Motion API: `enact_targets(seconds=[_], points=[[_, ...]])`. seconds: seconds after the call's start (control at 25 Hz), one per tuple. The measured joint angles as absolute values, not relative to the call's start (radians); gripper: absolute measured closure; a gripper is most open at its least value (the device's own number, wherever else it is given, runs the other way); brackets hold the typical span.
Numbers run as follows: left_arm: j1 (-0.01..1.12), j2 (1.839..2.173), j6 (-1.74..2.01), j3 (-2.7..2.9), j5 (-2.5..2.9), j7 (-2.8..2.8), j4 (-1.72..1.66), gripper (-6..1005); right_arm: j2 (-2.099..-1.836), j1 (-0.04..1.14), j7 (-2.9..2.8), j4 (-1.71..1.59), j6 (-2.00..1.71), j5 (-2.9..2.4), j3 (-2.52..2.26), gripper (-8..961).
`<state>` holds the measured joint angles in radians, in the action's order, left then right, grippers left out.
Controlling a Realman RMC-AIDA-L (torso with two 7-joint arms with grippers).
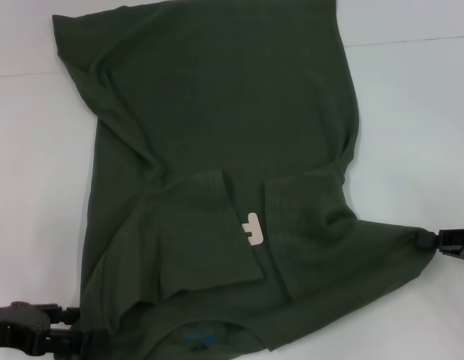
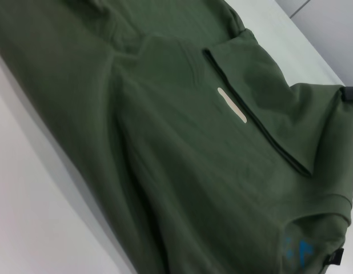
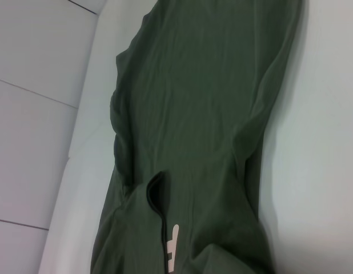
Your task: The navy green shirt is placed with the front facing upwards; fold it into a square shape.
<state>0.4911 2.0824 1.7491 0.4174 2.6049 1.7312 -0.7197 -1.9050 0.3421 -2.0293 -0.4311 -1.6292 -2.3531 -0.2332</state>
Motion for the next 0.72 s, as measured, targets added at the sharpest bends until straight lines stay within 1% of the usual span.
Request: enact_targets(seconds=[0.28, 0.48, 0.68, 0.72], points=[[0.495, 2.083, 1.748, 0.419, 2.607, 1.734, -0.718, 96, -1.905, 0.342, -2.029, -0.431, -1.629, -2.353, -0.233, 942], [0.495, 2.083, 1.751, 0.419, 2.612, 1.736, -0.718, 159, -1.905, 0.344, -2.032, -0.432, -1.629, -2.353, -0.233, 942], [0.497, 2.082, 1.753, 0.419, 2.616, 1.744, -0.718, 298, -1.905, 0.347, -2.032, -0.433, -1.629, -2.353, -0.233, 942], [0.497, 2.081, 1.751, 0.419, 2.616, 1.745, -0.718, 298, -1.905, 0.347, -2.032, -0.433, -1.629, -2.353, -0.233, 942]])
